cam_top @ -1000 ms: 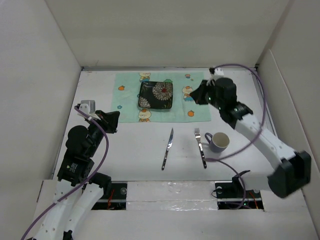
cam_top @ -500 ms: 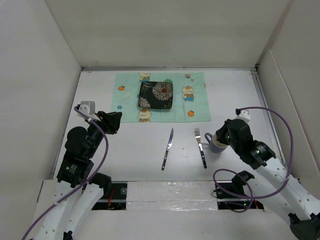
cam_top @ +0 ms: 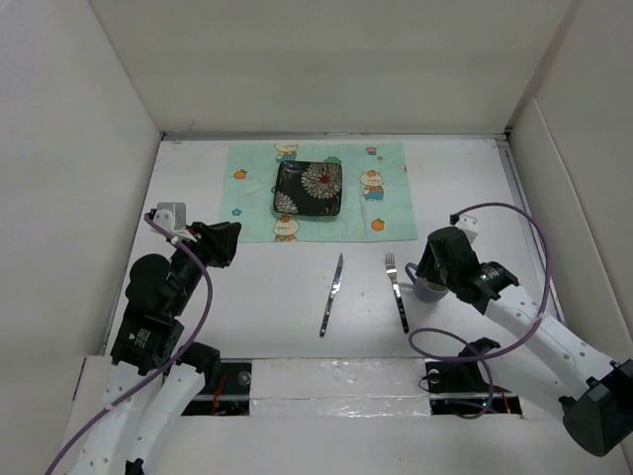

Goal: Set the dinner table for one person

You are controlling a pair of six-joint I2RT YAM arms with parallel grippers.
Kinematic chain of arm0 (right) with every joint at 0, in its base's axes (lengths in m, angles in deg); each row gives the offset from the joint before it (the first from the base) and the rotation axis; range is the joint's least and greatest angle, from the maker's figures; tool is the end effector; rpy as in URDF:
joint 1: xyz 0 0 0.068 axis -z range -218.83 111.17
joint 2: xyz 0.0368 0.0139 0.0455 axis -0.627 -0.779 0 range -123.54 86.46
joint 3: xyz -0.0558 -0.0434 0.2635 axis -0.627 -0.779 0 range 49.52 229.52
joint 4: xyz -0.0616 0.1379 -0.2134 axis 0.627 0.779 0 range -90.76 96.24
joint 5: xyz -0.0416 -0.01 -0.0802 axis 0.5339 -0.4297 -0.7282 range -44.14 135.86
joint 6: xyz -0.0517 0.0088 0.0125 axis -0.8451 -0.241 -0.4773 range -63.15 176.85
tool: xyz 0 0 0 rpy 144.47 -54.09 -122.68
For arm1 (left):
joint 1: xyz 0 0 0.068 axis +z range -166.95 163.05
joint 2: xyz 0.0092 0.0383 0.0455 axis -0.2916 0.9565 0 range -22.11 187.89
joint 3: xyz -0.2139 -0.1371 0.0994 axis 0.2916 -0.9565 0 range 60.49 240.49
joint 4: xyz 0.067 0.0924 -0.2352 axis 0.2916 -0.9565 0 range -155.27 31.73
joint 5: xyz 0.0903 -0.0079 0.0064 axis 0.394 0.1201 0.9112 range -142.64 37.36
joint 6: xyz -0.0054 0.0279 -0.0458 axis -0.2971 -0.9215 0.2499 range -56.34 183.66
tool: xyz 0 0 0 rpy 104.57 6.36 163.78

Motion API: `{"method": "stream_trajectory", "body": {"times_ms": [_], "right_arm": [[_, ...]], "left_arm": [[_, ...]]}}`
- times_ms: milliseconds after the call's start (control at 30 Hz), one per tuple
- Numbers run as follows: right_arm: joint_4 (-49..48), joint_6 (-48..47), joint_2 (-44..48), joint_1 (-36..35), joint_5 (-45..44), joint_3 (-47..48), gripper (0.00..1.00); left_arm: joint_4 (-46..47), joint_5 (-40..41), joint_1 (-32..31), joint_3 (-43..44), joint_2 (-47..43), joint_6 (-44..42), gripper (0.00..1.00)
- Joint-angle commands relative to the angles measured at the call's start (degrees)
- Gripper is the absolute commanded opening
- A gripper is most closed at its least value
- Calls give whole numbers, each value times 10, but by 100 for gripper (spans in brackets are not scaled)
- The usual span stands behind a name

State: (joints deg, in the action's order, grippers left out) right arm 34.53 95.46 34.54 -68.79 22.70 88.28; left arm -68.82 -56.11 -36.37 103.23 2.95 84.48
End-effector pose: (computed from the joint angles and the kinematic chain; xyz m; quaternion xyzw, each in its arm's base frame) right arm 0.1631 0.0779 0.2441 0.1400 0.9080 0.0406 0.3928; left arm 0.0980 -0.0367 0.3704 0.0147 0.6616 -0.2765 0.6968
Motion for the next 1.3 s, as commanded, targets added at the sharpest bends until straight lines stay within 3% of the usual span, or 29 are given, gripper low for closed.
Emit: {"method": "stream_trajectory", "body": {"times_ms": [0,333,433,467,567,767,900,1033,1133,1167,1267], "right_arm": [[-44,-16,-5,16,-13,4,51],[-100,-26,-70,57,7,-4,41],[-101,-26,-78,62,-1,-5,25],[-102,-29,-77,62,-2,-9,14],[-98,-39,-64,68,-12,-4,0],[-129,-93,-38,62,-23,69,0],[-179,-147,-120,62,-8,168,0],[-224,-221,-271,82,48,345,0],[-205,-269,-413,97,71,457,0],[-188,-288,-479,103,70,534,0],[-153,-318,-569,117,81,687,0]], "left_arm": [[22,-11,2,0,5,-4,26],[22,-18,2,0,12,-6,26],[21,-10,2,1,10,-6,26],[19,-10,2,1,13,-6,26],[24,-20,2,0,12,-6,26],[25,-22,2,0,17,-6,26],[25,-15,2,1,18,-6,26],[25,-19,2,-1,14,-7,26],[21,-11,2,1,16,-7,26],[21,-12,2,1,16,-7,26],[24,-17,2,1,16,-8,26]]}}
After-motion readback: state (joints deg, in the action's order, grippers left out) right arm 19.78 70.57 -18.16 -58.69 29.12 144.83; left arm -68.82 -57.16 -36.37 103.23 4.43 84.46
